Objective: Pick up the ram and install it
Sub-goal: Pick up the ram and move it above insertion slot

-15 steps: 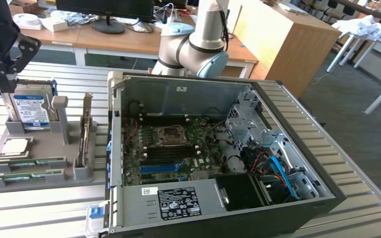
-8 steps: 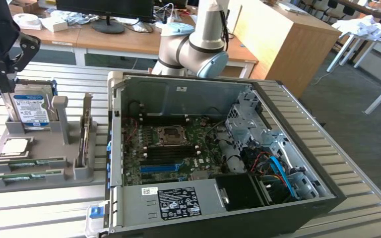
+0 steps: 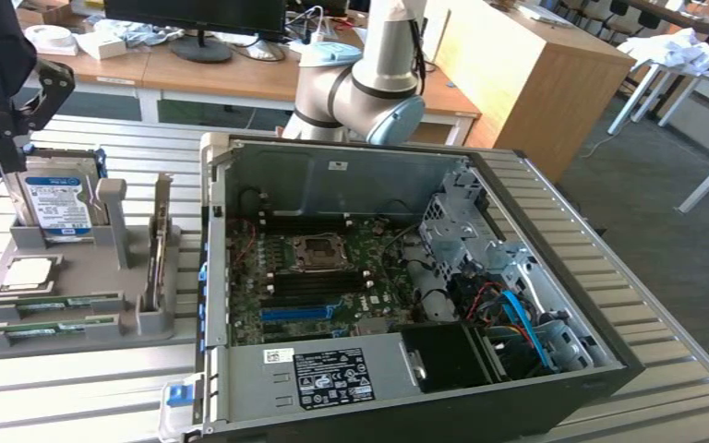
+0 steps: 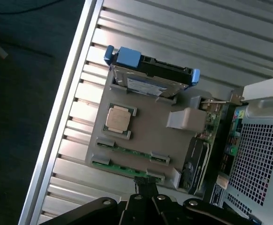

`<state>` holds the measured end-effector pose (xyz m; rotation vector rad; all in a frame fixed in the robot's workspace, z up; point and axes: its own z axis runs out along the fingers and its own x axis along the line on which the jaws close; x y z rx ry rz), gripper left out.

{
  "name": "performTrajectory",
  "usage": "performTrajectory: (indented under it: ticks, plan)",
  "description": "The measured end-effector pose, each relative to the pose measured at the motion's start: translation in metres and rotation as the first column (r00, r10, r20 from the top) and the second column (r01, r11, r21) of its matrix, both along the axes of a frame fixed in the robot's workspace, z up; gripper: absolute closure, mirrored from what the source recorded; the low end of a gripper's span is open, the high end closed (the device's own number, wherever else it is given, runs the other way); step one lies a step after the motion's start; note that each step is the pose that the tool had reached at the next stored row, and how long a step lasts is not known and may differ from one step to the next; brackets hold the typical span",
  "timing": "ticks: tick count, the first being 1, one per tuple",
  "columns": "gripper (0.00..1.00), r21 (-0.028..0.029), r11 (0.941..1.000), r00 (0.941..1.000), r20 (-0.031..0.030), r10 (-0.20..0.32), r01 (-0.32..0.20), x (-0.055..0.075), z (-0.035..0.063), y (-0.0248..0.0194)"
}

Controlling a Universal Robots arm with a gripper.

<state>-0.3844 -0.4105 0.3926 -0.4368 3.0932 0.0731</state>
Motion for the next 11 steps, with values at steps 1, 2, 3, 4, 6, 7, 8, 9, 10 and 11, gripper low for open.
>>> performTrajectory:
  ticks: [1, 2, 3, 4, 6, 7, 8, 9, 10, 11]
  plan:
    - [0.9, 0.0, 0.9998, 0.9998, 0.0, 0.018, -0.018, 0.0, 0.0, 0.0]
    - [0.9, 0.0, 0.9994, 0.9994, 0.0, 0.036, -0.036, 0.0, 0.0, 0.0]
    - [0.9, 0.0, 0.9985, 0.9985, -0.0001, 0.054, -0.054, 0.0, 0.0, 0.0]
    - [0.9, 0.0, 0.9974, 0.9974, 0.0, 0.072, -0.072, 0.0, 0.0, 0.0]
    - [0.9, 0.0, 0.9942, 0.9942, 0.0, 0.108, -0.108, 0.0, 0.0, 0.0]
    - [0.9, 0.0, 0.9921, 0.9921, 0.0, 0.126, -0.126, 0.0, 0.0, 0.0]
    - [0.9, 0.0, 0.9896, 0.9896, 0.0, 0.144, -0.144, 0.0, 0.0, 0.0]
    - [0.9, 0.0, 0.9868, 0.9868, 0.0, 0.162, -0.162, 0.0, 0.0, 0.0]
    - [0.9, 0.0, 0.9836, 0.9836, 0.0, 0.18, -0.18, 0.0, 0.0, 0.0]
    - [0.9, 0.0, 0.9802, 0.9802, 0.0, 0.198, -0.198, 0.0, 0.0, 0.0]
